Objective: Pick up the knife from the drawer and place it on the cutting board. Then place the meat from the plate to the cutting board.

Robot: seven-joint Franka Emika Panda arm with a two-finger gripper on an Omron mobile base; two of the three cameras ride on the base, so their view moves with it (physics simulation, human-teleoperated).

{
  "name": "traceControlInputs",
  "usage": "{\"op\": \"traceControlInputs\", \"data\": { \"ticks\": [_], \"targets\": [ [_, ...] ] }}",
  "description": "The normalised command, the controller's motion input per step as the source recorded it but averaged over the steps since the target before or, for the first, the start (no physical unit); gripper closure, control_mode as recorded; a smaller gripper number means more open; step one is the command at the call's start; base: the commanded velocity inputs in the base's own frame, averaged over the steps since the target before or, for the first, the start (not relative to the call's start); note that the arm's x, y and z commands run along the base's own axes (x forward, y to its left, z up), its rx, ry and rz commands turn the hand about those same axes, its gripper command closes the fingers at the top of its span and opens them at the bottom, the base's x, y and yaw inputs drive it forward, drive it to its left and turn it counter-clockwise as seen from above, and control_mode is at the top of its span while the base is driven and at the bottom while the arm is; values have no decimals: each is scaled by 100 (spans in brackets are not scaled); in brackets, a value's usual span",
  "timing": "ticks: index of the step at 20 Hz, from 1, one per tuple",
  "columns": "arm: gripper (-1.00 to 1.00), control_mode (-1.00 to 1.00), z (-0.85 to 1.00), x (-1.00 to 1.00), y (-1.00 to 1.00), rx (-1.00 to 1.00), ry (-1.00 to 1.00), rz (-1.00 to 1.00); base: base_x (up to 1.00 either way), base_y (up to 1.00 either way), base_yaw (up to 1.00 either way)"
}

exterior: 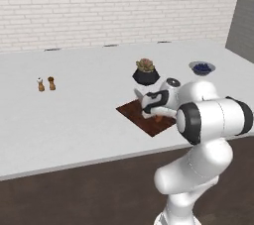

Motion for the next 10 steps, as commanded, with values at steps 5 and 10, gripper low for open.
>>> {"op": "traceControlInputs", "data": {
  "ticks": [5,10],
  "targets": [
    [100,-100,-38,0,10,-10,0,1,0,0,0],
    [100,-100,-30,0,16,-4,0,0,0,0,0]
  ]
}}
